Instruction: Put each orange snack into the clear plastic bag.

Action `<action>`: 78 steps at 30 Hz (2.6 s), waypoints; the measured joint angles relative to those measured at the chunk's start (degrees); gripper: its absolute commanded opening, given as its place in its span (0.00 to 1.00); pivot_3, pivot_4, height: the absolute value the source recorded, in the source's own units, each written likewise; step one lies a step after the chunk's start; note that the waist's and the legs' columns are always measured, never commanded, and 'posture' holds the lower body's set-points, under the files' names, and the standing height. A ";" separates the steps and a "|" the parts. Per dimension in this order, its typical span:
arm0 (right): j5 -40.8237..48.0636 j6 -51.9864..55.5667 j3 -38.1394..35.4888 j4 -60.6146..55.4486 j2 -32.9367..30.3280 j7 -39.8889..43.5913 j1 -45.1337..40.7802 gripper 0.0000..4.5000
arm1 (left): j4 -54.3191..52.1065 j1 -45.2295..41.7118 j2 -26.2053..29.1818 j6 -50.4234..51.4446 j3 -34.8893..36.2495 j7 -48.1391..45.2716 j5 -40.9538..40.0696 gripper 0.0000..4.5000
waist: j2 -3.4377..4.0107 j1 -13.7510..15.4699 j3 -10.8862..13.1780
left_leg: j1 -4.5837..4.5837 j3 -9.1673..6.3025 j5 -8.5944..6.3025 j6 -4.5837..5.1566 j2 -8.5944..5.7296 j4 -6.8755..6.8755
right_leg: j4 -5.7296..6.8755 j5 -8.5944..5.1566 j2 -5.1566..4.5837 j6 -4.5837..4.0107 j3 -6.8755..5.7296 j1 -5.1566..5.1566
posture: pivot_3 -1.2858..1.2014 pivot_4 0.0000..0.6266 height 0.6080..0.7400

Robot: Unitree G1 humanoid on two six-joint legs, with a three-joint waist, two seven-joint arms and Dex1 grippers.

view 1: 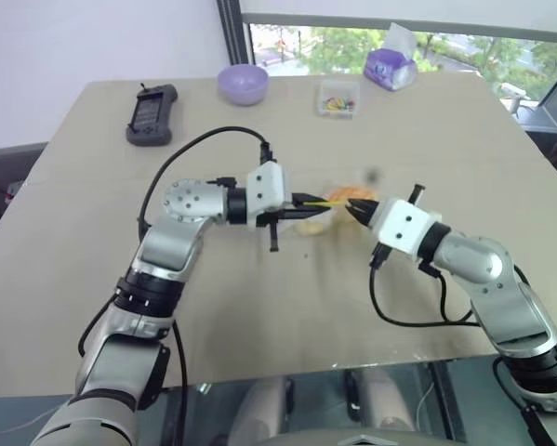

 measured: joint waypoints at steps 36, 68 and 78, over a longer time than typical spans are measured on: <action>0.44 -14.17 -4.60 18.05 -11.04 -1.33 3.12 0.01 | -5.60 5.86 2.46 0.09 0.22 5.87 -0.03 0.00 | 0.00 0.08 0.00 | 0.02 0.10 -0.01 0.01 0.01 0.00 | 0.00 0.01 -0.01 0.00 0.06 0.01 | 0.52 0.24 1.00; 10.67 -18.02 -10.83 27.01 -13.79 2.03 -8.83 0.01 | 26.05 -8.28 -3.46 -22.23 3.43 16.04 6.97 0.00 | 0.05 -0.16 -0.07 | -0.77 0.34 0.11 -0.21 0.05 -0.07 | 0.13 0.03 -0.08 0.00 0.11 -0.90 | 0.52 0.24 1.00; 7.36 -16.60 -8.68 20.91 -9.22 -0.59 13.66 0.38 | 13.35 15.27 1.07 -23.49 0.26 15.37 11.51 0.30 | 0.06 0.17 -0.04 | -0.41 0.47 -0.16 0.33 0.05 0.20 | -0.32 0.38 -0.09 0.10 0.21 -0.38 | 0.52 0.24 1.00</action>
